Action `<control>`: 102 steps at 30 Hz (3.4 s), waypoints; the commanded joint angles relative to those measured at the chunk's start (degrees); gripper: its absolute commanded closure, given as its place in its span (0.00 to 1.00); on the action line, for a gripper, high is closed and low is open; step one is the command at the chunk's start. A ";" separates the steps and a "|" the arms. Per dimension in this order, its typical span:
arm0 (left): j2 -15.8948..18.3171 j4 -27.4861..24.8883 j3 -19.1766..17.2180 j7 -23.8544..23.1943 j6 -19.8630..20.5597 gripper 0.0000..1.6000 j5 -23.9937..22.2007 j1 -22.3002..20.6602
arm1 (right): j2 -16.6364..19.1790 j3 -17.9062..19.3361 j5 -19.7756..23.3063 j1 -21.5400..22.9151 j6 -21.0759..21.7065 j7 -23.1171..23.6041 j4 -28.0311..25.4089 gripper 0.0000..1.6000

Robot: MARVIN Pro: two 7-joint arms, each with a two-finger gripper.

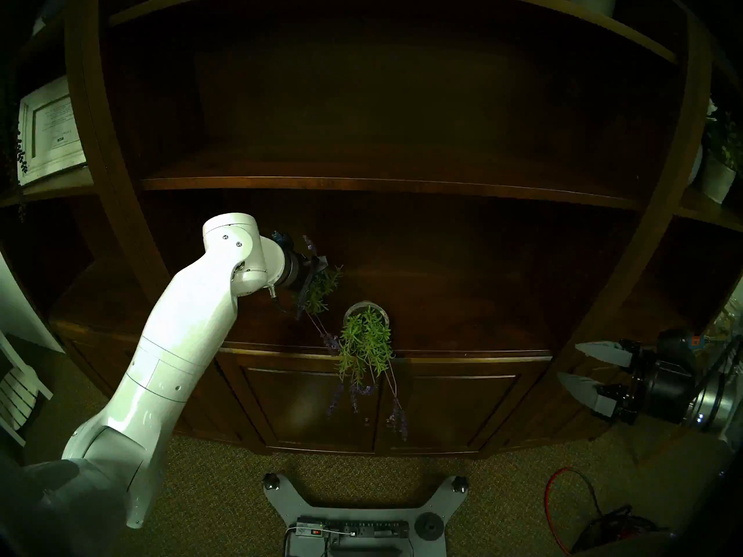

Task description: Place the fake decorative plant upright

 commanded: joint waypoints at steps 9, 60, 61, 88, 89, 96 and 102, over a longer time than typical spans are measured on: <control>-0.41 -0.32 -1.06 2.78 1.11 0.00 0.19 -3.72 | -0.02 0.11 -0.11 0.12 -0.18 0.07 -0.13 0.00; 19.09 -19.98 -10.08 -0.84 6.13 0.00 -11.30 13.73 | -0.02 0.12 -0.10 0.12 -0.17 0.07 -0.13 0.00; 19.09 -19.98 -10.08 -0.84 6.13 0.00 -11.30 13.73 | -0.02 0.12 -0.10 0.12 -0.17 0.07 -0.13 0.00; 30.09 -22.67 -19.58 -3.10 5.81 0.00 -18.69 22.40 | -0.02 0.11 -0.11 0.11 -0.19 0.07 -0.13 0.00; 30.24 -22.41 -19.85 -3.65 5.96 0.00 -18.93 22.59 | -0.02 0.11 -0.11 0.11 -0.19 0.07 -0.13 0.00; 30.56 -19.81 -21.97 -8.42 6.13 0.00 -21.05 23.51 | -0.02 0.11 -0.11 0.11 -0.20 0.06 -0.13 0.00; 30.65 -14.07 -21.70 -14.46 6.13 0.00 -21.89 21.54 | -0.02 0.11 -0.11 0.11 -0.19 0.07 -0.13 0.00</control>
